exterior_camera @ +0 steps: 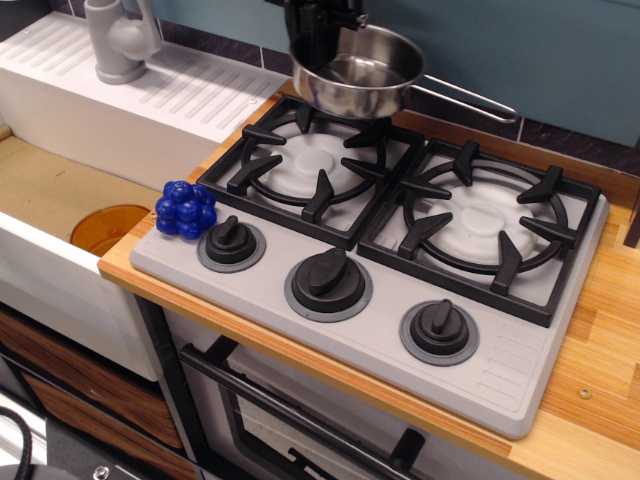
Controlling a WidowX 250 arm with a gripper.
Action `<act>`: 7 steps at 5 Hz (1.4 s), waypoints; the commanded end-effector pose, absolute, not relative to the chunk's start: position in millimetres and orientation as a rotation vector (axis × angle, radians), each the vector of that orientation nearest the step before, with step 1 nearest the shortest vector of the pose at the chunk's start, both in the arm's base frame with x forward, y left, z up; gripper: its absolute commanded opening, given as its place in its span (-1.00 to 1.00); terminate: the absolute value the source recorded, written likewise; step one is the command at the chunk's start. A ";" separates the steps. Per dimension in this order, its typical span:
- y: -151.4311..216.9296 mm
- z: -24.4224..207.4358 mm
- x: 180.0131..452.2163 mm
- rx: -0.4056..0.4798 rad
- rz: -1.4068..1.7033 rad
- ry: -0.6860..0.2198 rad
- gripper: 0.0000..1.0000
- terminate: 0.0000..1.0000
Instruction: Put pot or pan on stove and put blueberry in pot or pan
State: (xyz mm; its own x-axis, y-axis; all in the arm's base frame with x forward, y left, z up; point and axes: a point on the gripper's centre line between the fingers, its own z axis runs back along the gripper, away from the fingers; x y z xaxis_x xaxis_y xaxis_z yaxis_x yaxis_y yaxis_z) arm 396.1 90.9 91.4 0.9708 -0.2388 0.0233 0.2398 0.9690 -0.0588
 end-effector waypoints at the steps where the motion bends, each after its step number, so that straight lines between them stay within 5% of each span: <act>1: 114.9 94.3 397.2 -0.047 -0.240 -0.091 -1.00 -1.00; 2: 120.0 83.7 381.9 -0.050 -0.228 -0.099 -1.00 -1.00; 3: 118.0 76.4 369.7 -0.050 -0.226 -0.115 1.00 -1.00; 5: 102.3 81.2 363.3 -0.038 -0.184 -0.112 1.00 -1.00; 7: 85.3 110.3 347.3 -0.049 -0.150 -0.073 1.00 -1.00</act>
State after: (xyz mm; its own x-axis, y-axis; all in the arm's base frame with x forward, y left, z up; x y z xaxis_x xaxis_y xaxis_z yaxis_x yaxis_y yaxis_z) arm 336.6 85.7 82.4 0.9896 -0.1434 -0.0139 0.1417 0.9862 -0.0858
